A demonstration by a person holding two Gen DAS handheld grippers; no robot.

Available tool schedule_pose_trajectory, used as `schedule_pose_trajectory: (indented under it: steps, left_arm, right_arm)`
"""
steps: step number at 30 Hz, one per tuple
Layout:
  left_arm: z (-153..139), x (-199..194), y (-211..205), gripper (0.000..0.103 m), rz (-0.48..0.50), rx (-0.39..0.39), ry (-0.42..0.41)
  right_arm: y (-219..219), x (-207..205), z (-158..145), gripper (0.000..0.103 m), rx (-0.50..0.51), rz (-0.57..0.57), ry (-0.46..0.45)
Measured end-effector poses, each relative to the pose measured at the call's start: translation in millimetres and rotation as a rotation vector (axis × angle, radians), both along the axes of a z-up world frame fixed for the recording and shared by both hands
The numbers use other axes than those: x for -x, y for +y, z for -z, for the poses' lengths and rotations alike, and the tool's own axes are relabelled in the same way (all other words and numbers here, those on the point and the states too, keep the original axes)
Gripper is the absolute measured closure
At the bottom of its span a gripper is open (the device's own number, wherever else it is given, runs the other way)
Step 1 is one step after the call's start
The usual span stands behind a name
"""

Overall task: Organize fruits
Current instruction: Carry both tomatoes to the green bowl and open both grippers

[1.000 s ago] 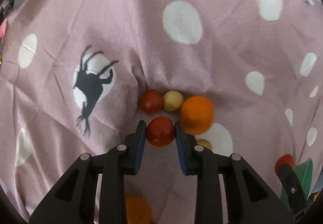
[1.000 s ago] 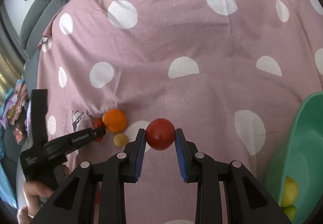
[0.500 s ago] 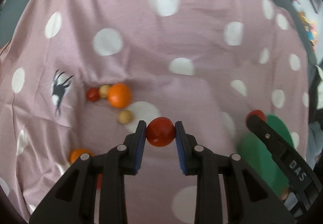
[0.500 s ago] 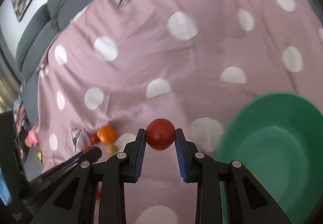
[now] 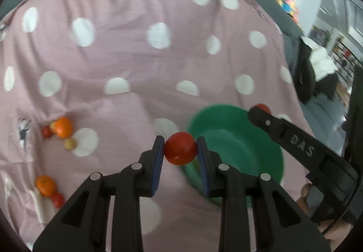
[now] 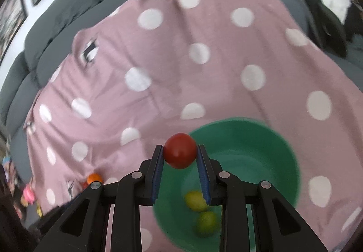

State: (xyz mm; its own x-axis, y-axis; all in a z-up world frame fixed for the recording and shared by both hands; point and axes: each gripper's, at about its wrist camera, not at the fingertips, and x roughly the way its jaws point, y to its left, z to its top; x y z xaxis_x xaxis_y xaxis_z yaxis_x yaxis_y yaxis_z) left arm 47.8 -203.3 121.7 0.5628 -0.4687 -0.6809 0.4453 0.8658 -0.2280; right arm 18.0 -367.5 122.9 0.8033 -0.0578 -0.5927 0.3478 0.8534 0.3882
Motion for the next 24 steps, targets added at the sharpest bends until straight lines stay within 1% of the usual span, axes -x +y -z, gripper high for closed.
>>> schedule_pose_trajectory:
  steps: [2, 6, 10, 12, 14, 17, 20, 24]
  left_arm:
    - [3.8, 3.9, -14.9, 0.075, 0.043, -0.003, 0.007]
    - [10.1, 8.4, -34.8, 0.075, 0.094, -0.007, 0.026]
    - [23.3, 6.1, -52.1, 0.075, 0.152, 0.012, 0.084]
    - [27.5, 7.6, -58.0, 0.075, 0.162, 0.001, 0.095]
    - [32.2, 8.2, -62.2, 0.075, 0.185, 0.015, 0.119]
    - [36.2, 9.7, -65.7, 0.075, 0.201, 0.023, 0.130]
    - [41.0, 9.6, -69.7, 0.075, 0.201, 0.015, 0.140]
    - [43.6, 9.4, -70.3, 0.074, 0.201, 0.018, 0.153]
  right_arm:
    - [-10.6, 5.3, 1.6, 0.073, -0.003, 0.039, 0.009]
    - [-30.6, 12.8, 10.1, 0.073, -0.005, 0.116, 0.046]
    - [-45.6, 15.4, 21.9, 0.073, -0.007, 0.179, 0.099]
    - [-50.5, 13.5, 27.8, 0.073, -0.016, 0.185, 0.125]
    - [-53.1, 11.1, 33.6, 0.073, -0.012, 0.182, 0.147]
    - [-55.8, 11.6, 37.8, 0.073, 0.001, 0.191, 0.173]
    - [-57.8, 11.9, 42.2, 0.073, -0.003, 0.189, 0.187]
    - [-58.4, 12.1, 45.3, 0.073, 0.018, 0.203, 0.218]
